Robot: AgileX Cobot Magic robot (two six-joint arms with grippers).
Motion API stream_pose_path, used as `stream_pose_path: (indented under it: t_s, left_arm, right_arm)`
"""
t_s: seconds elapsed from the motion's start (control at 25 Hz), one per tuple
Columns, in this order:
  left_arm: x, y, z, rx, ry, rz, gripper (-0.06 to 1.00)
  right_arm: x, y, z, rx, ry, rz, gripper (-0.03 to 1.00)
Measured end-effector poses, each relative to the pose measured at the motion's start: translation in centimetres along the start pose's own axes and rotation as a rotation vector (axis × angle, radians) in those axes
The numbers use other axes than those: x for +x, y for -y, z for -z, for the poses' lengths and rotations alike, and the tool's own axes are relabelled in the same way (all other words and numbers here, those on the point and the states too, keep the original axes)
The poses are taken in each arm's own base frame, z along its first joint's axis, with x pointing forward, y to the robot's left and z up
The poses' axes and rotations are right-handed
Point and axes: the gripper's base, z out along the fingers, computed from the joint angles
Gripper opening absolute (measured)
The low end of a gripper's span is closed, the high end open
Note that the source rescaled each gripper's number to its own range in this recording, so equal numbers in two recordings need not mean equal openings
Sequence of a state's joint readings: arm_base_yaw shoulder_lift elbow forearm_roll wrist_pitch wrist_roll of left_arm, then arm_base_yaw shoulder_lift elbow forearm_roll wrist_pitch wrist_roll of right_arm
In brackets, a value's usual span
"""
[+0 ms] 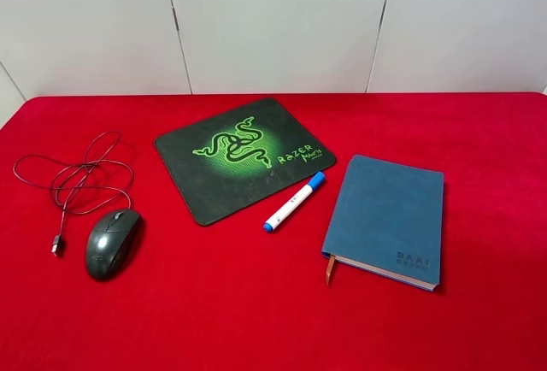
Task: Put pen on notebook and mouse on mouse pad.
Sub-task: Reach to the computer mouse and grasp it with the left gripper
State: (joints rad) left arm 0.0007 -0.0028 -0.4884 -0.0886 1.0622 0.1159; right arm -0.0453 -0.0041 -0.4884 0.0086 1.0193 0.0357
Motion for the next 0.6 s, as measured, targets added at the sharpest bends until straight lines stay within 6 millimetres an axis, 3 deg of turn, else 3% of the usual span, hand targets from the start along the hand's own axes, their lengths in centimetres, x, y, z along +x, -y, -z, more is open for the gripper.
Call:
stream_pose_path:
  t_s: [0.6]
  left_arm:
    - [0.00, -0.01, 0.00, -0.001, 0.000, 0.000, 1.00]
  right_arm:
    - [0.00, 0.00, 0.00, 0.000, 0.000, 0.000, 1.00]
